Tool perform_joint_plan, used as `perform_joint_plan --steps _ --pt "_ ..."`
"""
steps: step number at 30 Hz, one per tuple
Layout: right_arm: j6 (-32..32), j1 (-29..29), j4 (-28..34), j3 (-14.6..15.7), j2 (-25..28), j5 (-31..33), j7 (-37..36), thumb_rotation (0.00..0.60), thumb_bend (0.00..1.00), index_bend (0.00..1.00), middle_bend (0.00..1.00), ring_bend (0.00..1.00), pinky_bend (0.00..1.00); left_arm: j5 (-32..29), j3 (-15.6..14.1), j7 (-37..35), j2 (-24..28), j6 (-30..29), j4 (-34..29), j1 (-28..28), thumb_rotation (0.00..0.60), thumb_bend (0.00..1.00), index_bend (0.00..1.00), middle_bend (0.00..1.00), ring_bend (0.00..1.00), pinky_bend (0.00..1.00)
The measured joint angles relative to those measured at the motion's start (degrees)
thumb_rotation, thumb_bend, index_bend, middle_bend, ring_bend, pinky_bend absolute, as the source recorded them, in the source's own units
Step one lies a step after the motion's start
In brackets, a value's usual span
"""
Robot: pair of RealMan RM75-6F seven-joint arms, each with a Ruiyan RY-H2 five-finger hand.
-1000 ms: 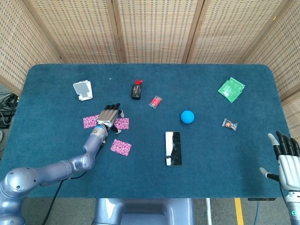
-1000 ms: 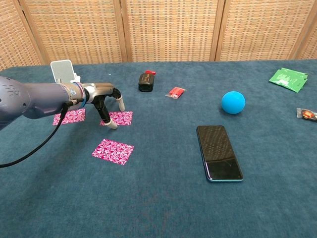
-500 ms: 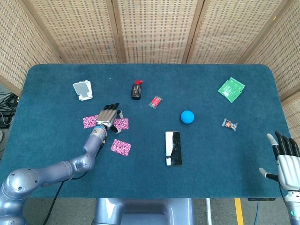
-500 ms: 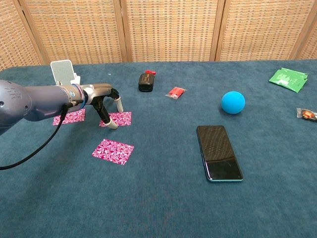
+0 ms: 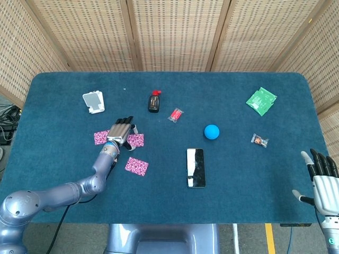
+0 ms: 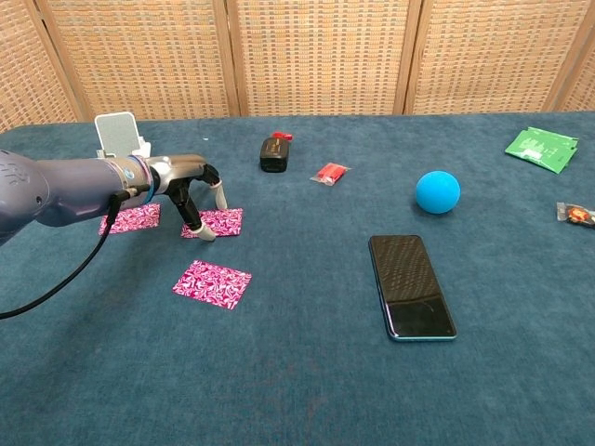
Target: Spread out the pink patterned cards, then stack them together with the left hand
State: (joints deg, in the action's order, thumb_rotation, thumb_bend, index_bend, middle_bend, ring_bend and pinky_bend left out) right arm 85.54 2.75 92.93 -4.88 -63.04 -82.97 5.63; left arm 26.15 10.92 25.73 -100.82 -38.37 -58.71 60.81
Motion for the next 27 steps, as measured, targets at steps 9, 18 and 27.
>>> perform_joint_plan --steps 9,18,27 --pt "0.32 -0.12 0.18 0.18 0.13 -0.47 -0.12 0.6 0.0 0.0 0.0 0.0 0.0 -0.97 0.05 1.44 1.72 -0.78 -3.26 0.12 0.6 0.24 0.59 0.0 0.0 0.0" --pt "0.57 -0.18 0.5 0.25 0.27 -0.77 -0.14 0.6 0.0 0.0 0.0 0.0 0.0 1.34 -0.23 1.71 3.52 -1.85 -7.15 -0.01 0.6 0.23 0.58 0.0 0.0 0.0" --pt "0.54 -0.2 0.5 0.43 0.26 -1.03 -0.13 0.6 0.0 0.0 0.0 0.0 0.0 10.77 -1.94 0.35 6.59 -2.75 -15.51 -1.33 0.6 0.23 0.58 0.0 0.0 0.0"
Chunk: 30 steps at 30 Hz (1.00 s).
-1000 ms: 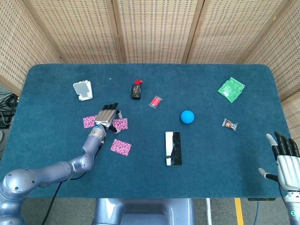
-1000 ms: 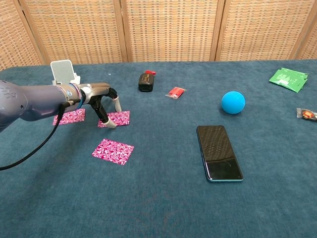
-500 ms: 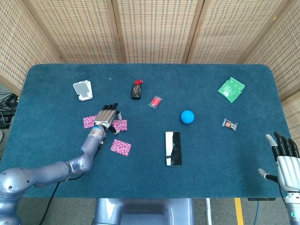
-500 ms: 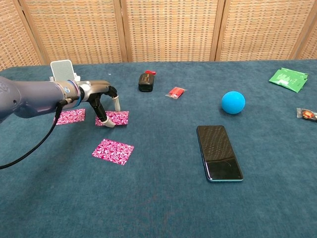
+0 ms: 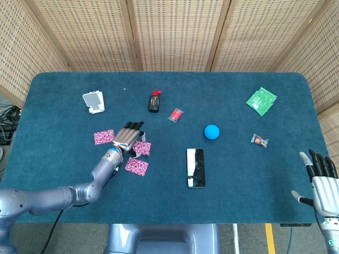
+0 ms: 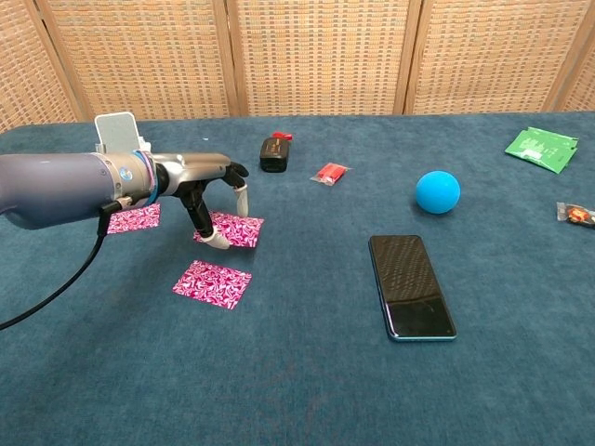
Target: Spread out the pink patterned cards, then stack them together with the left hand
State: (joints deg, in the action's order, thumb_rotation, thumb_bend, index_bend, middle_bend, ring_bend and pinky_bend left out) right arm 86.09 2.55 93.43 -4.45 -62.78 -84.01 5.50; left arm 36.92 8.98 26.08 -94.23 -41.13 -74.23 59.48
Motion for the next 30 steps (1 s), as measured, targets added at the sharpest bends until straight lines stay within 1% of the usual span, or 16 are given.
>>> perform_joint_plan --steps 6,13,16,21,30 --pt "0.18 -0.07 0.08 0.09 0.03 -0.27 -0.07 0.6 0.0 0.0 0.0 0.0 0.0 7.75 -2.78 -1.09 2.18 -0.61 -5.47 -1.65 0.6 0.23 0.58 0.0 0.0 0.0" --pt "0.31 -0.14 0.33 0.28 0.2 -0.7 -0.32 0.6 0.0 0.0 0.0 0.0 0.0 14.16 -6.26 -2.9 3.43 -1.88 -8.21 -4.47 0.6 0.23 0.55 0.0 0.0 0.0" --pt "0.45 -0.21 0.4 0.33 0.3 -0.86 -0.49 0.6 0.0 0.0 0.0 0.0 0.0 14.58 -6.58 -4.03 3.36 -2.24 -8.13 -5.41 0.6 0.23 0.55 0.0 0.0 0.0" --pt "0.53 -0.24 0.54 0.42 0.49 -1.14 -0.84 0.6 0.0 0.0 0.0 0.0 0.0 13.69 -6.12 -4.62 3.08 -2.58 -7.66 -5.89 0.6 0.23 0.55 0.0 0.0 0.0" --pt "0.7 -0.3 0.72 0.5 0.81 -1.5 -1.44 0.6 0.0 0.0 0.0 0.0 0.0 10.55 -6.31 -3.05 3.21 -2.55 -8.36 -6.03 0.6 0.23 0.54 0.0 0.0 0.0"
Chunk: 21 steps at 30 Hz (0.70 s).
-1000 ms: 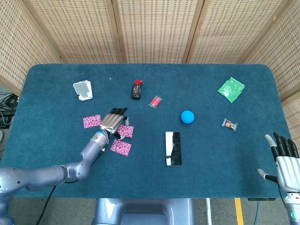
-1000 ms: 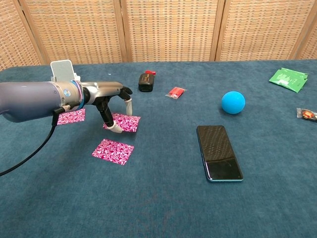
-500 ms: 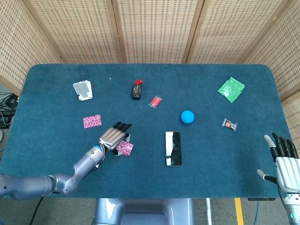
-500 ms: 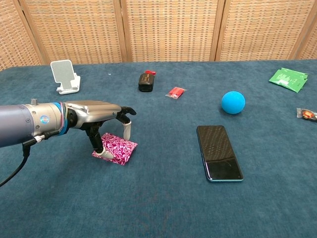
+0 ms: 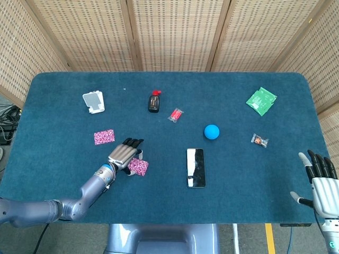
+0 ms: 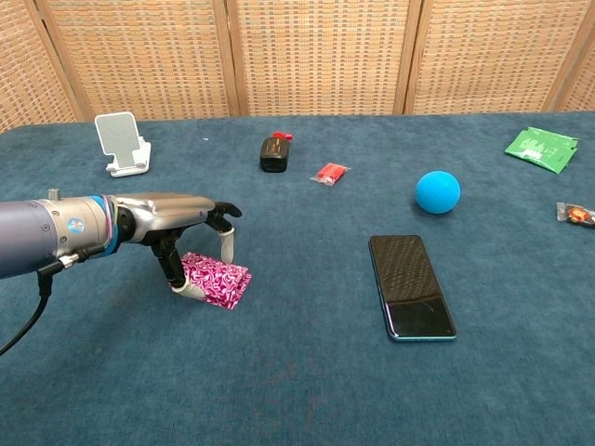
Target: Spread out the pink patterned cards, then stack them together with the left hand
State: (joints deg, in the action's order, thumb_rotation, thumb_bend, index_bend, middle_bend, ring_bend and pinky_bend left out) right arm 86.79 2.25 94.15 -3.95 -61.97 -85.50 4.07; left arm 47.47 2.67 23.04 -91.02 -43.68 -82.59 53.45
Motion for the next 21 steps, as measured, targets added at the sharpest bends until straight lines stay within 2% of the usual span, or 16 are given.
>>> perform_joint_plan --steps 17,21 --pt "0.08 -0.1 0.17 0.17 0.29 -0.35 -0.53 0.6 0.0 0.0 0.0 0.0 0.0 -1.76 -0.08 1.49 -1.62 -0.79 1.11 -0.24 0.6 0.23 0.51 0.0 0.0 0.0" --pt "0.2 -0.14 0.23 0.14 0.34 -0.39 -0.59 0.6 0.0 0.0 0.0 0.0 0.0 -1.91 0.15 1.42 -1.62 -0.72 1.16 -0.25 0.6 0.23 0.47 0.0 0.0 0.0"
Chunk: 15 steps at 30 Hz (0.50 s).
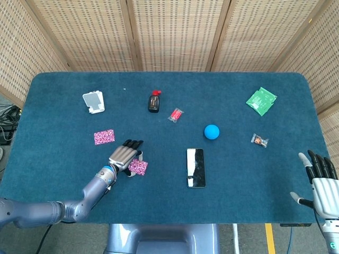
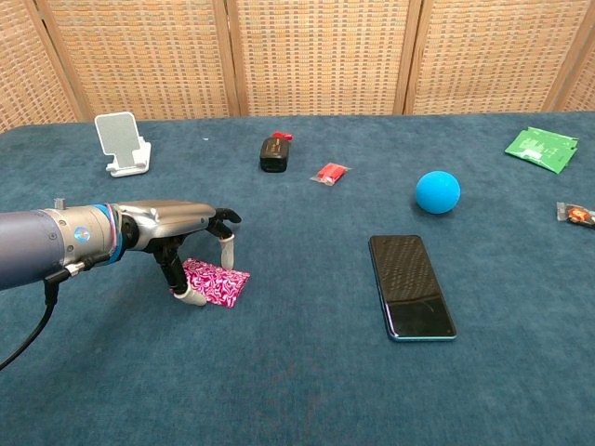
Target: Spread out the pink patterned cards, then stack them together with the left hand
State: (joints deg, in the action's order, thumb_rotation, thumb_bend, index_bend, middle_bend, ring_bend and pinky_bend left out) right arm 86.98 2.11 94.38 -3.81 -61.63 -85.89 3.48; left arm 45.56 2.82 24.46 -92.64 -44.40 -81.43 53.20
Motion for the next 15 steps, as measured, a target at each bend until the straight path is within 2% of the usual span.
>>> perform_joint_plan --steps 11,15 --pt "-0.02 -0.03 -0.03 0.12 0.09 -0.2 -0.3 0.6 0.0 0.0 0.0 0.0 0.0 0.25 0.1 0.08 0.29 0.1 -0.16 -0.05 0.6 0.23 0.33 0.0 0.0 0.0" --pt "-0.12 -0.02 0.08 0.21 0.24 -0.31 -0.43 0.6 0.0 0.0 0.0 0.0 0.0 0.27 0.2 0.03 0.43 0.02 -0.29 -0.13 0.6 0.23 0.31 0.0 0.0 0.0"
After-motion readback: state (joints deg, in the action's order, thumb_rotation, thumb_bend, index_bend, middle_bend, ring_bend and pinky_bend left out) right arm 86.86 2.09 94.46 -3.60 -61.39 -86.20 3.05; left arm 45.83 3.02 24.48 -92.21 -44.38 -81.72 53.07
